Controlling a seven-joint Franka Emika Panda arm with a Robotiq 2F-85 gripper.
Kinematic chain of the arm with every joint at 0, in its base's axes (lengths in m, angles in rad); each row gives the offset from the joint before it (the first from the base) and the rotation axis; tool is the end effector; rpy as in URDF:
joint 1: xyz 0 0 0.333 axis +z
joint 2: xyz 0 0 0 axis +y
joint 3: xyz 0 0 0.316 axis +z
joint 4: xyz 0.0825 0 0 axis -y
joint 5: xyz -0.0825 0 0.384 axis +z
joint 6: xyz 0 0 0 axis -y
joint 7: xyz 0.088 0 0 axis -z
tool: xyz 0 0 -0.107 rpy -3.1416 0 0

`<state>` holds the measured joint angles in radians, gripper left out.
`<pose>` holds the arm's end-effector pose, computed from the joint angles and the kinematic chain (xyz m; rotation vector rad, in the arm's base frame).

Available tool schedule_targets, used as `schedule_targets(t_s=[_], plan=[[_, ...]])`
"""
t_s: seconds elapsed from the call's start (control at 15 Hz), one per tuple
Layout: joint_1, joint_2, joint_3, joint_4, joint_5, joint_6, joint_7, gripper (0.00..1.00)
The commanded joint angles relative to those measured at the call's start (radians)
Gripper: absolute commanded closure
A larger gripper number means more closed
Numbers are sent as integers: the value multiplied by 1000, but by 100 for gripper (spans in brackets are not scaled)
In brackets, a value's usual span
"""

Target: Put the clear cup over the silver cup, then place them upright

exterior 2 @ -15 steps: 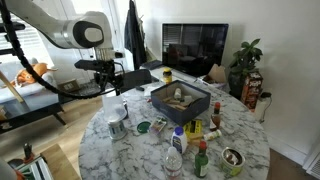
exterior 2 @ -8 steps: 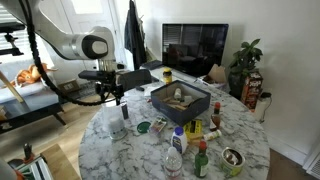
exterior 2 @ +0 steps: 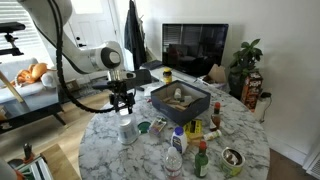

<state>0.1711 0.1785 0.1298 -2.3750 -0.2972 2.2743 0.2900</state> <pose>0.4555 0.1353 0.2297 2.8590 0.3395 -0.3047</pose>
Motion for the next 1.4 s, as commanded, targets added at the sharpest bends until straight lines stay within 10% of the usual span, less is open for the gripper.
schedule_targets(t_s=[0.0,0.27,0.33,0.47,0.53,1.2,1.27,1.33], plan=[[29,87,-46,77,-128,-25,135,29],[29,77,-51,81,-136,-23,133,29],[33,81,-52,90,-139,-23,138,4],[33,81,-52,91,-138,-23,138,4],[33,81,-52,91,-138,-23,138,29],[149,179,-7,175,-302,-232,121,29],[129,141,-16,149,-276,-205,124,4],[137,152,-10,154,-277,-205,123,4]])
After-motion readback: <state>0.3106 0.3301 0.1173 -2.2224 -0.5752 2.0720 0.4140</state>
